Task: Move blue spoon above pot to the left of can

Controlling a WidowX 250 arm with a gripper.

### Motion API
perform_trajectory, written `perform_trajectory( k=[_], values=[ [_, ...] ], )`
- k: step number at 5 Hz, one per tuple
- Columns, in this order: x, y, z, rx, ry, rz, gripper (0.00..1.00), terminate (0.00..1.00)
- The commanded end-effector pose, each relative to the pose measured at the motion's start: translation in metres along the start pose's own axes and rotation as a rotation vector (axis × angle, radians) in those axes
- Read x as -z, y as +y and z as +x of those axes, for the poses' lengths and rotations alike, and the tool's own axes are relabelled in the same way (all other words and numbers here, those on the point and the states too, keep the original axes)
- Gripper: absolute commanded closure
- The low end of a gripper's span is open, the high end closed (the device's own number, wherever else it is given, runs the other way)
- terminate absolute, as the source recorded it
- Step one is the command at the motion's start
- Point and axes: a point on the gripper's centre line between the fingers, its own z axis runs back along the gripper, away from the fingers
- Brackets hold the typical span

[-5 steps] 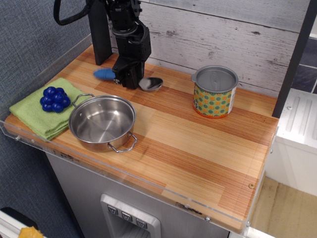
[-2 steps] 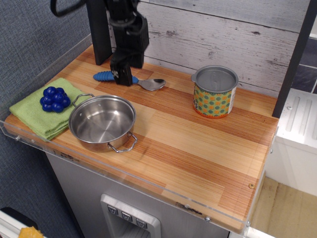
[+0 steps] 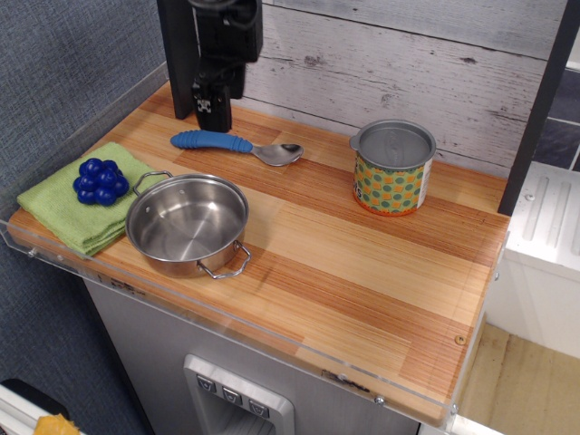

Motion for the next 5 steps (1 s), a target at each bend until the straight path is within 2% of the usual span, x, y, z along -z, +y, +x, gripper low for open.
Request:
perform_trajectory(
  k=[1,2,3,4,5],
  values=[
    [-0.066,-0.022,0.009,-0.353,-0.042,0.111,0.00,0.00],
    [-0.076,-0.045,0.040,-0.504,-0.078,0.106,0.00,0.00],
    [-0.084,-0.071,0.060,-0.546,-0.114,0.051,0.00,0.00],
    [-0.081,-0.096,0.063,-0.626,-0.071,-0.060,0.00,0.00],
    [-0.089,-0.122,0.063,-0.609,-0.027,-0.023,0.00,0.00]
  ],
)
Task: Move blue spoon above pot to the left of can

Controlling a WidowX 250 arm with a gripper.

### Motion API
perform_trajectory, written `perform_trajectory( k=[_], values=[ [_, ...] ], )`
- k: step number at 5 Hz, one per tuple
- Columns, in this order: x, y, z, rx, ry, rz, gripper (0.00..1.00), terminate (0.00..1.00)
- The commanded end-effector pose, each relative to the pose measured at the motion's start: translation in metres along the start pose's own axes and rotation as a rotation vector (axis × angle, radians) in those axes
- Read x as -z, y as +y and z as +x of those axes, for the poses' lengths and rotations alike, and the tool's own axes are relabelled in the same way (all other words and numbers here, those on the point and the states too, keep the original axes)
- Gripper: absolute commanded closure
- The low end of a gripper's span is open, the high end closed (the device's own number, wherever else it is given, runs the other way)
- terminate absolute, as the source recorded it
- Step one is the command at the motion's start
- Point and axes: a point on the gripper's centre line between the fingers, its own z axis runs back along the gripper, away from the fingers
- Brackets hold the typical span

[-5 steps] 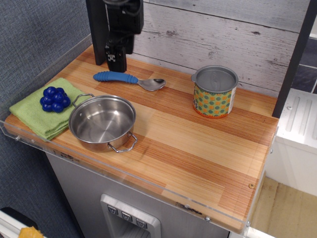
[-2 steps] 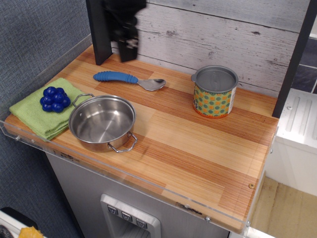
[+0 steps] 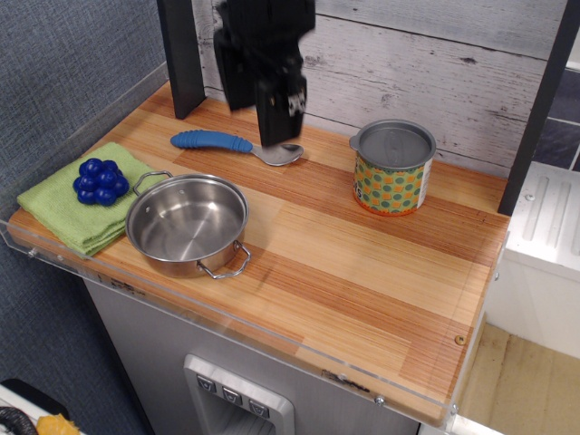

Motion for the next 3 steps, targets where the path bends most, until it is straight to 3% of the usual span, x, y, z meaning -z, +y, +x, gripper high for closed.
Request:
perform_trajectory(
  k=[1,2,3],
  values=[
    [-0.029,-0.042,-0.021,0.002,-0.029,0.070,0.00,0.00],
    [-0.029,-0.063,-0.039,0.012,-0.035,0.064,0.00,0.00],
    [-0.025,-0.083,-0.047,0.014,-0.038,0.020,0.00,1.00]
  ],
)
